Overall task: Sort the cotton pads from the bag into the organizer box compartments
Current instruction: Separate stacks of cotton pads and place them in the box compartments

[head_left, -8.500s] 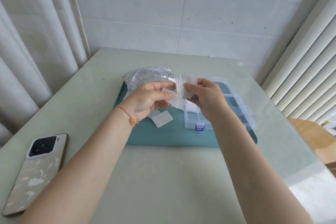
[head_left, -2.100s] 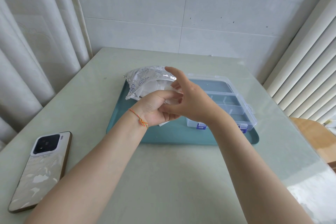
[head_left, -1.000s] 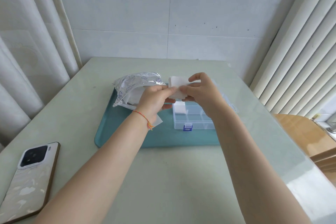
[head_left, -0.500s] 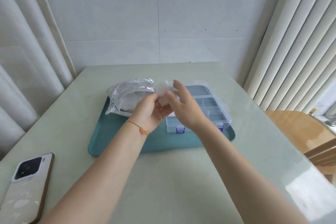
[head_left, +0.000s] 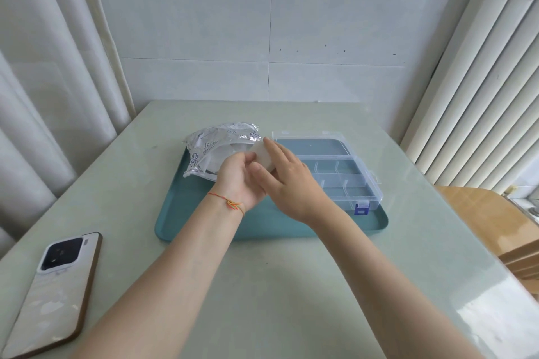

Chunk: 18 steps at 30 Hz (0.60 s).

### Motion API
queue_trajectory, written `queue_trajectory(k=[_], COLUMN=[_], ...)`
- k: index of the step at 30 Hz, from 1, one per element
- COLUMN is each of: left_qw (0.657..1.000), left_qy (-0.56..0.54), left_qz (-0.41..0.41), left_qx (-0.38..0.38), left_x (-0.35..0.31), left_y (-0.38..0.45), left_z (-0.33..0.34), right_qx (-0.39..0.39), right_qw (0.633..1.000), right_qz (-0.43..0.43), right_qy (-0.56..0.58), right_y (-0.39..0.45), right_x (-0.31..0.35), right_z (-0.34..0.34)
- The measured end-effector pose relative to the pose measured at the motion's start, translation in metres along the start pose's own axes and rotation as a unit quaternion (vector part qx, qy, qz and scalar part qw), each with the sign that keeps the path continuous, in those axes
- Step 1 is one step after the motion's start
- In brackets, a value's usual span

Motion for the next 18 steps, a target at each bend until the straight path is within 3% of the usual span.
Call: queue_trajectory(k=[16, 18], left_qw=[0.999, 0.999], left_qy=[0.003, -0.003], left_qz=[0.016, 0.030], left_qx=[-0.028, -0.022], left_x=[-0.002, -0.002], left_y=[0.001, 0.003], left_z=[-0.008, -0.008], right_qx=[-0.002, -0.037], right_qw=[0.999, 0.996], right_qz=[-0.018, 0.019], right_qy=[0.032, 0.081], right_y=[0.005, 0.007], right_x=[-0.009, -0.012], right_z=[0.002, -0.001])
Point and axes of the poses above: each hand's wrist, its own y-axis towards the middle knuckle, its own z-axis out of the palm, x = y × z, the point moved 4 cm from there along y, towards the middle knuckle, and after that the axes turned 9 degrees about -y, right-handed, at the moved point
